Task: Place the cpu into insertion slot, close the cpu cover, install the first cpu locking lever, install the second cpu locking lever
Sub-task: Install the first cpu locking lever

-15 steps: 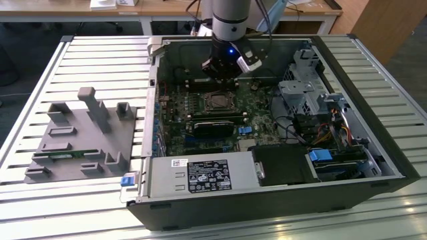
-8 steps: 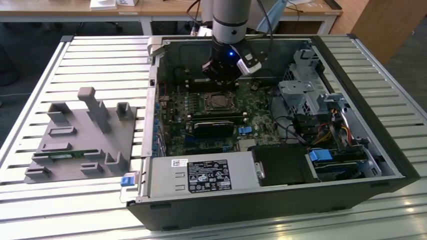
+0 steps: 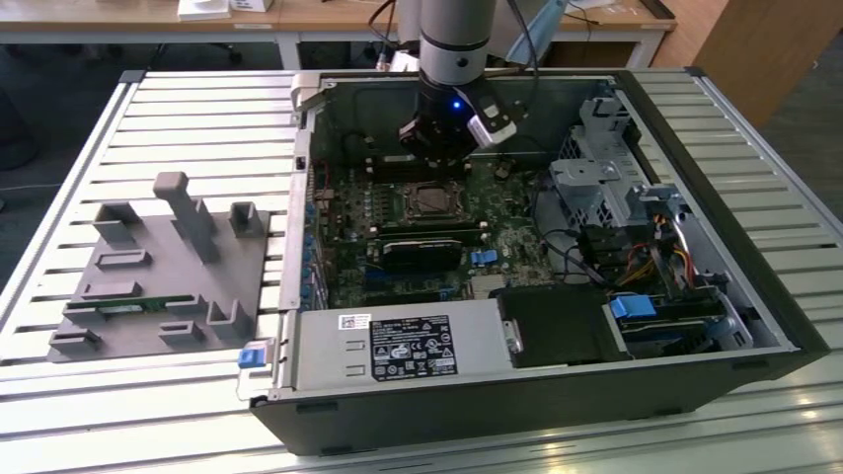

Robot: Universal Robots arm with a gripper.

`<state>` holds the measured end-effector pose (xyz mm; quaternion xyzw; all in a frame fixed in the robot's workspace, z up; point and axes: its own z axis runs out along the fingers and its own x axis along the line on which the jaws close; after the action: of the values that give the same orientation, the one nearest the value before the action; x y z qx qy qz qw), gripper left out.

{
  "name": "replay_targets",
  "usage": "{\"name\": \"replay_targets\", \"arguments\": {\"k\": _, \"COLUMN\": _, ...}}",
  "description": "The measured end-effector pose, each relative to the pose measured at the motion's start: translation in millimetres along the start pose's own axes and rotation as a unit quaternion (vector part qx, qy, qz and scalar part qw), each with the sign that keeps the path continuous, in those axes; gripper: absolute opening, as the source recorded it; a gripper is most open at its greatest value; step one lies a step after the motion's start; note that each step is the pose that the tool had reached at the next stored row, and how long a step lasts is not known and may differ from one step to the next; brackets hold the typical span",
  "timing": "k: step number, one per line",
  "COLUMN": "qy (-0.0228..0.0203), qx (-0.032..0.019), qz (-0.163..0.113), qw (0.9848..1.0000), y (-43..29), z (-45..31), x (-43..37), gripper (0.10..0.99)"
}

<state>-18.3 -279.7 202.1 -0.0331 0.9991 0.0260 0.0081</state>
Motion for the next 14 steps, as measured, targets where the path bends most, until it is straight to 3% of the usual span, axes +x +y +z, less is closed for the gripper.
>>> {"name": "replay_targets", "arguments": {"k": 2, "qy": -0.0001, "qx": 0.0003, "qz": 0.000, "qw": 1.0000, "y": 0.0, "z": 0.0, "x": 0.0, "gripper": 0.106}}
{"name": "replay_targets", "arguments": {"k": 14, "qy": 0.0011, "qx": 0.0140, "qz": 0.000, "qw": 0.9999, "y": 0.5, "z": 2.3, "x": -0.1, "gripper": 0.106}}
